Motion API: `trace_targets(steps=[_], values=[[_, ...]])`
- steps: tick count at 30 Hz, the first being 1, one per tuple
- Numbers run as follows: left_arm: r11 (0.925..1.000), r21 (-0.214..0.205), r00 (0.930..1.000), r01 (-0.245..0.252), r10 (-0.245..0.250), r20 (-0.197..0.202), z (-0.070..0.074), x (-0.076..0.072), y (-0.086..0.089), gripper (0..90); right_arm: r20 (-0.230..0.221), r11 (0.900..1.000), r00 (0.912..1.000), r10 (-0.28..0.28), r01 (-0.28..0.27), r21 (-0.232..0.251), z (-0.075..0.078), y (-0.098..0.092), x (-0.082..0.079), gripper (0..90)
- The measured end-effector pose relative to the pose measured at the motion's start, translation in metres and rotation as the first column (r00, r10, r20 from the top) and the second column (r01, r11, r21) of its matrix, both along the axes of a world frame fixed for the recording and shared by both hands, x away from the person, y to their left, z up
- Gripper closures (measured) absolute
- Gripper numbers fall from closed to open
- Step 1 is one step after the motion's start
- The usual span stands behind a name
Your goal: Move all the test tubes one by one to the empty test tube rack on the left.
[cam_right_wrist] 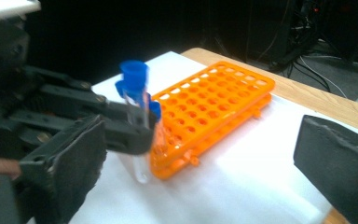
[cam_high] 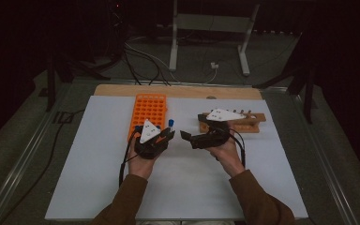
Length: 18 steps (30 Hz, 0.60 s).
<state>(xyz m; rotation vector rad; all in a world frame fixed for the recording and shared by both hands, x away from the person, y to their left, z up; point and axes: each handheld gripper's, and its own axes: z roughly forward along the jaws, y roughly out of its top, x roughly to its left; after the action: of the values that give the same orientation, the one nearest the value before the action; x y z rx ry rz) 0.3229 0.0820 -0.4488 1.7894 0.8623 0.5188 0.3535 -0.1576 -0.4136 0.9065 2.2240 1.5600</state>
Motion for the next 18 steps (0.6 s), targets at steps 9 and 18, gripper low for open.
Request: trace_targets(steps=[9,18], values=[[0.9995,-0.016,0.9996,-0.027,0.027,0.006,0.005,-0.003,0.017,78.1,0.010,0.9994,0.9994,-0.033,0.033,-0.010,-0.004,-0.013,0.002,0.0],[0.9980,-0.028,0.9984,-0.056,0.056,0.009,0.007,-0.006,0.036,78.0,0.012,0.9981,0.9984,-0.056,0.056,-0.027,-0.008,-0.023,0.002,0.0]])
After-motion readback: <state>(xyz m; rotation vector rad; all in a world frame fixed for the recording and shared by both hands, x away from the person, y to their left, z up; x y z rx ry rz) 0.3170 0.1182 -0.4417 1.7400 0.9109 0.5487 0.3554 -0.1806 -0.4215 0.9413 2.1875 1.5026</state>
